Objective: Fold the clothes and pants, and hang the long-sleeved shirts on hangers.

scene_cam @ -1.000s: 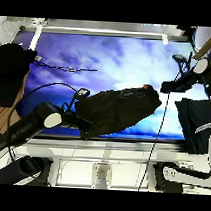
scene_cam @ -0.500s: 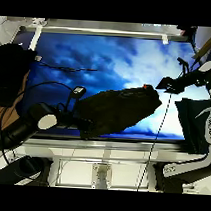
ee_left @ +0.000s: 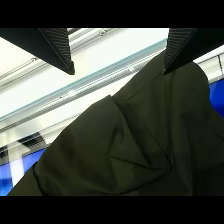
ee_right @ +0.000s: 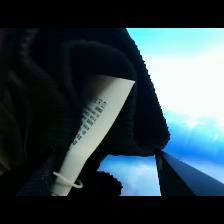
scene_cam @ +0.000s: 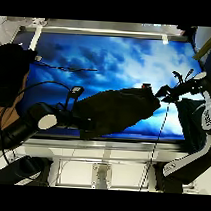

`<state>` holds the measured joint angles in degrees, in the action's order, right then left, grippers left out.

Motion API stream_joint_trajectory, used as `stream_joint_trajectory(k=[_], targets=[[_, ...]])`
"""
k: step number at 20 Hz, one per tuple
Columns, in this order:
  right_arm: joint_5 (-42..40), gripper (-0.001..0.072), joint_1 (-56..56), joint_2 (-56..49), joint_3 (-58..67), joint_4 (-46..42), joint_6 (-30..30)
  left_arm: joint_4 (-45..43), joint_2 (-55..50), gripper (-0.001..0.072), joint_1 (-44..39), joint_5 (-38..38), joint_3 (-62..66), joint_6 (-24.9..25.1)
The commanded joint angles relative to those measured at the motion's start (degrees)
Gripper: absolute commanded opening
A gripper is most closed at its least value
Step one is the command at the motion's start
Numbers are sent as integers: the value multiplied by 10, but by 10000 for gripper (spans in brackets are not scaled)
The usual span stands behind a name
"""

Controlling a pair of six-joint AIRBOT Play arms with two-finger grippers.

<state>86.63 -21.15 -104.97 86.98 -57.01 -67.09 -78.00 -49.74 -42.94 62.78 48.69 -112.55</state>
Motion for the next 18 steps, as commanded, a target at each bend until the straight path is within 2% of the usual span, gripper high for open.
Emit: stream_joint_trajectory(k=[1, 6, 12, 15, 18], targets=[[2, 694, -1, -15, 1, 3, 29, -4, 0, 632, 0, 0, 0, -7], [-4, 693, -1, -13, 2, 14, 40, -26, 0, 632, 0, 0, 0, -24], [-14, 693, 3, -13, 79, 34, 52, -26, 0, 632, 0, 0, 0, -24], [0, 693, 4, -13, 84, 73, 71, -26, 0, 632, 0, 0, 0, -24], [3, 693, 17, -14, 83, 21, 77, -26, 0, 632, 0, 0, 0, -24]])
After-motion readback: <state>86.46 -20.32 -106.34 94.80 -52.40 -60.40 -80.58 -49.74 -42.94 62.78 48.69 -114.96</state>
